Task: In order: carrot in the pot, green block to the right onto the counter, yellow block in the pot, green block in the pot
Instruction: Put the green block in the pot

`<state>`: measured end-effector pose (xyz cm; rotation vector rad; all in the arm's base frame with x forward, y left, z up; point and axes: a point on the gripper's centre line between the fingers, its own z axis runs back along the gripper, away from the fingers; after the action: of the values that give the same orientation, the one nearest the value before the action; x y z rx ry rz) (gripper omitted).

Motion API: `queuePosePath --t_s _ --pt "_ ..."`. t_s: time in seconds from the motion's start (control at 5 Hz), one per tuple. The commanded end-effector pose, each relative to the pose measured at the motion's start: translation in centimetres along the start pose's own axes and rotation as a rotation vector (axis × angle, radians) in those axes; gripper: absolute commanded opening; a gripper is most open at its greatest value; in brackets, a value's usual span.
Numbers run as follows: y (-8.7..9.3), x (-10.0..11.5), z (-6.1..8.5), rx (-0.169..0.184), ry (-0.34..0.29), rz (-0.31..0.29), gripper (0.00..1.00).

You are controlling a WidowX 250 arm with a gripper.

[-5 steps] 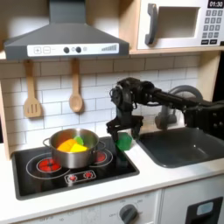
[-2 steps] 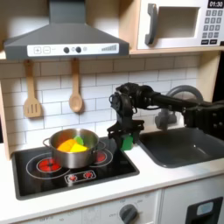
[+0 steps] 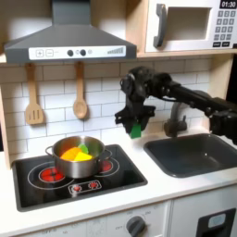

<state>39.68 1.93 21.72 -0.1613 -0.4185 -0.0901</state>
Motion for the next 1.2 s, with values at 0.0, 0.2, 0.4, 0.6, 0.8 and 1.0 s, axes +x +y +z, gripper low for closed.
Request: queuePosePath --t_s 0.0,0.2,0.4,0.6,0.8,1.0 --pt "3.6 -0.5 6.1 0.04 -0.14 0.175 0.0" --pt "7.1 -1.4 6.8 0.089 -0.172 0.272 0.0" --pt "9.7 -2.9 6.7 0.121 -0.145 0.349 0.0" --pt "12.2 -4.2 6.5 0.143 -0.158 0.393 0.0" --pt "14.1 -4.9 6.4 0.164 -0.139 0.42 0.0" --pt "14.4 -5.1 5.3 0.148 -0.07 0.395 0.5"
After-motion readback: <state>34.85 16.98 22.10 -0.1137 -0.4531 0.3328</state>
